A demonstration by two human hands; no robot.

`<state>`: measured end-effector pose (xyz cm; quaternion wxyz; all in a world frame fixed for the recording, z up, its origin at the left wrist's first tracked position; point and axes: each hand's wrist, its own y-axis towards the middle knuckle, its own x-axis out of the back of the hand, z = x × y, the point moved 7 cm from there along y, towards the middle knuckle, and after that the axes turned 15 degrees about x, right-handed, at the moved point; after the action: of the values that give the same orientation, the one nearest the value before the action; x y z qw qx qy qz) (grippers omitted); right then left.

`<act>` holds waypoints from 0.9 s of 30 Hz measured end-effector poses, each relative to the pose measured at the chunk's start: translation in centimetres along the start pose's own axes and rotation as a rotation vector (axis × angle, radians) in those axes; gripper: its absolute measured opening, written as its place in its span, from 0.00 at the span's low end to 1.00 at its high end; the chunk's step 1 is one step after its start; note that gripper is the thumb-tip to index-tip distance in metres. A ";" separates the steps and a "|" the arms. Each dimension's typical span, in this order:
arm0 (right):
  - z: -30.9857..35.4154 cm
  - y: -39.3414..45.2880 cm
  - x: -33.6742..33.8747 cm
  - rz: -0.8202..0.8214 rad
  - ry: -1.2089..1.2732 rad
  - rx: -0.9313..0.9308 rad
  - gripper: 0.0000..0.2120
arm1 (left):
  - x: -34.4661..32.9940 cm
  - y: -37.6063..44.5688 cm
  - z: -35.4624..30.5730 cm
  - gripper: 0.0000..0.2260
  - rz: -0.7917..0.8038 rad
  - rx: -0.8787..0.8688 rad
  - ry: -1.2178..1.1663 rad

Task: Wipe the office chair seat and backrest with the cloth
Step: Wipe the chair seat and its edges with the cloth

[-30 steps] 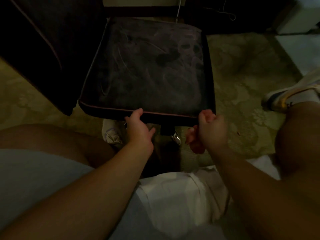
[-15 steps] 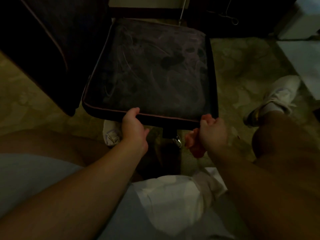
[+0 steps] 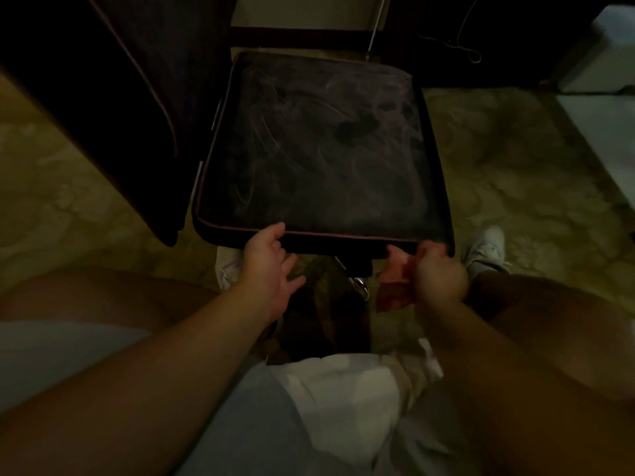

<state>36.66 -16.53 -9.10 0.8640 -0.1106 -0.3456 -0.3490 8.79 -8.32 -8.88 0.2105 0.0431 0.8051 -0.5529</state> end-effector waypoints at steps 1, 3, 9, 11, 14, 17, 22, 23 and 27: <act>-1.5 1.0 1.6 -0.048 0.001 -0.102 0.09 | 0.0 0.0 0.1 0.34 -0.003 -0.002 -0.023; -3.7 2.6 4.6 -0.234 0.090 -0.329 0.14 | -0.1 -0.1 0.2 0.34 -0.004 -0.001 -0.061; 0.6 0.5 -0.1 0.084 -0.070 -0.066 0.12 | 0.4 0.2 -1.0 0.31 -0.109 -0.012 -0.121; 0.1 0.3 0.2 -0.020 -0.034 -0.102 0.10 | 1.9 0.2 -2.3 0.28 -0.187 -0.084 -0.178; -1.5 1.2 2.4 -0.218 0.126 -0.227 0.12 | 3.0 0.4 -3.4 0.28 -0.171 -0.130 -0.226; 0.1 0.8 1.9 -0.148 0.081 -0.165 0.08 | 3.1 0.1 -2.9 0.30 -0.152 -0.144 -0.233; 3.1 -1.8 -1.0 0.017 0.013 -0.050 0.07 | 2.8 -0.9 -2.7 0.36 -0.182 -0.171 -0.203; 2.5 -1.3 -0.5 -0.059 0.066 -0.089 0.08 | 2.8 -1.1 -3.1 0.34 -0.191 -0.185 -0.189; -1.9 1.5 1.0 -0.194 0.079 -0.172 0.13 | 3.3 -1.5 -4.7 0.22 -0.206 -0.253 -0.248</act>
<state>39.18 -16.79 -9.71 0.8266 -0.1364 -0.2890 -0.4633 3.98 -5.16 -7.41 0.2539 -0.1344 0.8363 -0.4670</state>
